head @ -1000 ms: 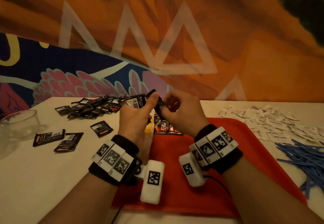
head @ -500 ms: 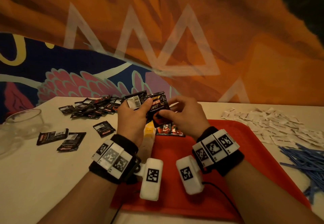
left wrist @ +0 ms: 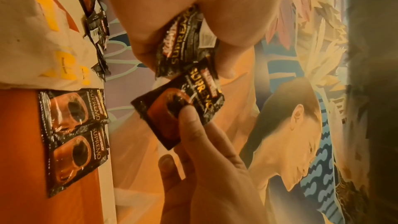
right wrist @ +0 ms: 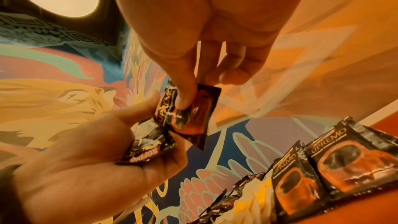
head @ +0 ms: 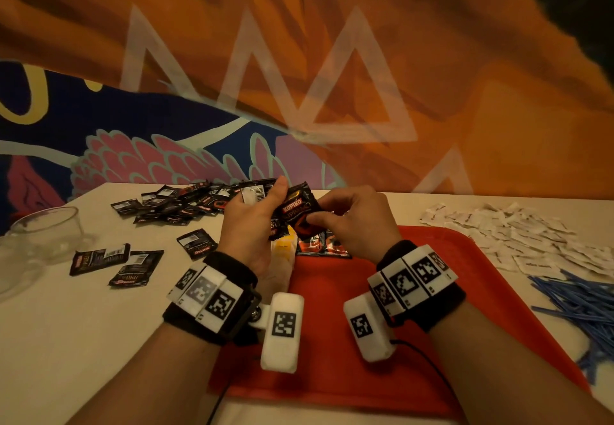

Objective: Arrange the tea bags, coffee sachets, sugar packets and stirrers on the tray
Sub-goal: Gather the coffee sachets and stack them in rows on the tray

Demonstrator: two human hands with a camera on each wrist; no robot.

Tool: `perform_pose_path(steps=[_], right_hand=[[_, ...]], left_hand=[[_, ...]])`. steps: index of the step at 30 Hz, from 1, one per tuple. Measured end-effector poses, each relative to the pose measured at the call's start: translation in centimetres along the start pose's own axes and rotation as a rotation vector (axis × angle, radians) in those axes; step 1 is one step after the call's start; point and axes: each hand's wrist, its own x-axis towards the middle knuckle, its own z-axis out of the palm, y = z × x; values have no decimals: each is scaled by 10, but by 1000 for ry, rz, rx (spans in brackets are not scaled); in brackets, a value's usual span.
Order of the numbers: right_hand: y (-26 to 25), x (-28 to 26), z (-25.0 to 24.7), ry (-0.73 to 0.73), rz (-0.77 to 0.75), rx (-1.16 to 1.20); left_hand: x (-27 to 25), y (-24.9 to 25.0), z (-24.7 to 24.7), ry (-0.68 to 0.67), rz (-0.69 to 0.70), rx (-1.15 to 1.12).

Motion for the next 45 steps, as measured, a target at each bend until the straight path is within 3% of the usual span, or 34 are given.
perform_pose_path(steps=[10,13,16,21,26,31,40,45], right_hand=[[2,2,1,-135,23,72],[7,4,-2,-123,115,-58],[13,12,-6,-132,283,-189],[25,31,-4,-248,525,-364],[37,42,12,-297,656,-352],[40,53,27,-295,678,-333],[42,59,37,-286,574,-649],[41,59,39,-295,545,-713]], left_hand=[[7,-4,-5,42,47,82],[9,-3,-8,81,56,101],[16,-2,-15,125,-18,-19],[19,2,-19,152,-92,-108],[20,3,-21,138,-137,-178],[23,4,-25,154,-153,-198],[24,4,-26,156,-163,-193],[24,2,-26,146,-170,-183]])
